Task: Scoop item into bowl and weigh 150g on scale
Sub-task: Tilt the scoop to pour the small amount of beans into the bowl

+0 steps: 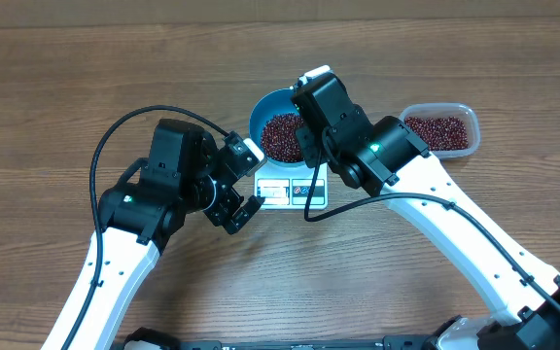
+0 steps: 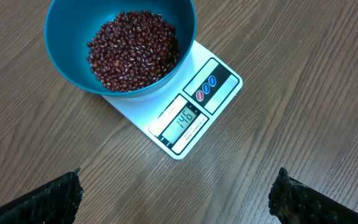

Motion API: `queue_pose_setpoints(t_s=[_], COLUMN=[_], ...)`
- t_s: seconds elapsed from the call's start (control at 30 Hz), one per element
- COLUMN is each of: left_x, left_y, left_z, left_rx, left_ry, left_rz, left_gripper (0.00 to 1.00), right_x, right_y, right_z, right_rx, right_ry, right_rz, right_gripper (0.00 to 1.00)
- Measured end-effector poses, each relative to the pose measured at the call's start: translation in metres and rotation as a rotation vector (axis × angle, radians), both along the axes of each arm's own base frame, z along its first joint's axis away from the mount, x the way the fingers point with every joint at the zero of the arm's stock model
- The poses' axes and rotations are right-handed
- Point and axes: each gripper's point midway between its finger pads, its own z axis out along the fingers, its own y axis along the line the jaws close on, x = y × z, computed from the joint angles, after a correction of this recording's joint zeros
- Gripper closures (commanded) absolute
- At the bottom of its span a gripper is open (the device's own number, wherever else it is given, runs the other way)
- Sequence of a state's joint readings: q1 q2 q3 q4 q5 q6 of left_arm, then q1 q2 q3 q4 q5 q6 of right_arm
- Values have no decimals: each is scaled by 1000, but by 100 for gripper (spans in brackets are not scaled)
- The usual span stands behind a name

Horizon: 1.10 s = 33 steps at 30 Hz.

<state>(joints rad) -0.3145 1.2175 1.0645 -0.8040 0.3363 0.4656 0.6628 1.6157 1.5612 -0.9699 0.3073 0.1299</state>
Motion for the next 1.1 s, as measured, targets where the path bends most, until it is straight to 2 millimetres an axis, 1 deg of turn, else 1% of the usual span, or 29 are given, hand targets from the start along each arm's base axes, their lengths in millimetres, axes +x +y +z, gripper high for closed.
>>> queue_pose_setpoints(t_s=[0.3,0.47,0.7,1.1], left_x=[0,0,0,0], left_y=[0,0,0,0], left_z=[0,0,0,0], left_rx=[0,0,0,0], left_ry=[0,0,0,0], left_rz=[0,0,0,0], left_gripper=[0,0,0,0], right_x=[-1,-2,-6,-4], right_y=[-1,-5,1,-2], right_z=[-1,-1,2,4], right_rx=[-4,-35,-73,-89], right_ry=[5,-5,-36,-50], right_rz=[-1,-13,-6,-18], right_gripper=[96,96,96,96])
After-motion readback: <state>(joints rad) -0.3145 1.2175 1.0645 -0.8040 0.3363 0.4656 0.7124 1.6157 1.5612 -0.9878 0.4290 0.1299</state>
